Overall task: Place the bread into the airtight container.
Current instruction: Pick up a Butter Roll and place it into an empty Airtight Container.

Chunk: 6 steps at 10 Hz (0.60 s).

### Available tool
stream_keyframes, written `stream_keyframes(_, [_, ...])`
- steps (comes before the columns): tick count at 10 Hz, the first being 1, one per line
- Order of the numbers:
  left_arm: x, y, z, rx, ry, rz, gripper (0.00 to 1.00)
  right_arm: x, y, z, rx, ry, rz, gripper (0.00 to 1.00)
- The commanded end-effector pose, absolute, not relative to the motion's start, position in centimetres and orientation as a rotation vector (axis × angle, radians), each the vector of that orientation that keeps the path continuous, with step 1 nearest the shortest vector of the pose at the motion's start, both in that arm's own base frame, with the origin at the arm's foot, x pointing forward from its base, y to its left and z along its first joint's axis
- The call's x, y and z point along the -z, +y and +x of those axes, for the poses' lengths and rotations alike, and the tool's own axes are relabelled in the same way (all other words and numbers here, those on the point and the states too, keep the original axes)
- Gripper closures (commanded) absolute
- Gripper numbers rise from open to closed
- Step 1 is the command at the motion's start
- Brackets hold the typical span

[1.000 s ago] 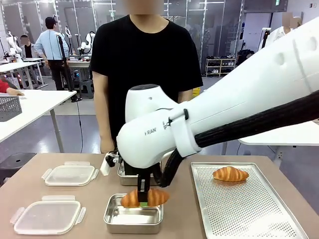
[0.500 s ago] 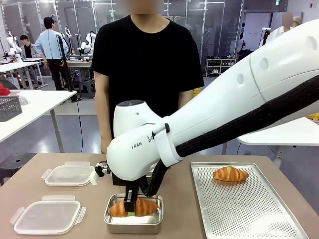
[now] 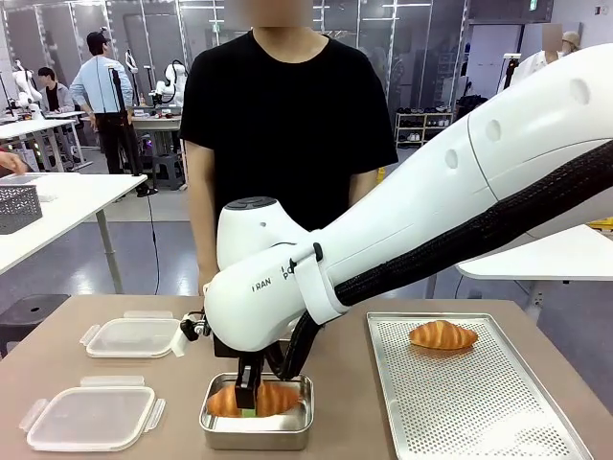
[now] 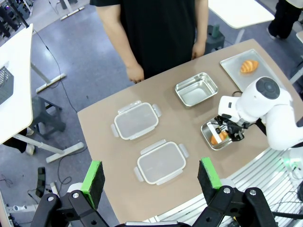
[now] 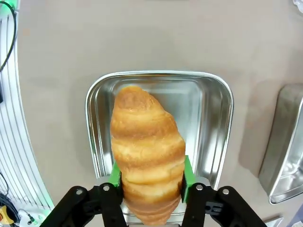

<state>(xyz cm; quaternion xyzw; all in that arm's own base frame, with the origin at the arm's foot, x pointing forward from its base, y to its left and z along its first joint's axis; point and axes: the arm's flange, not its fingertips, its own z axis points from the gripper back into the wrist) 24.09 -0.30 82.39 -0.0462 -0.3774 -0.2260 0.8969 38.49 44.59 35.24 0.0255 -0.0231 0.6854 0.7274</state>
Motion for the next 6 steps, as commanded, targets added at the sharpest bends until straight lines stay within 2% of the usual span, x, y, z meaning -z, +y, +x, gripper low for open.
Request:
stream_keyframes(1, [-82.7, -0.2, 24.1, 0.47, -0.772, -0.096, 0.0, -35.9, 43.9, 37.6, -1.512, -0.082, 0.031, 0.31])
stream_keyframes(4, [-82.7, -0.2, 24.1, 0.47, -0.772, -0.096, 0.0, -36.5, 43.2, 37.5, -1.491, -0.104, 0.028, 0.1])
stream_keyframes(6, [-82.7, -0.2, 24.1, 0.47, -0.772, -0.096, 0.0, -37.0, 42.7, 37.3, -1.49, -0.119, 0.035, 0.0])
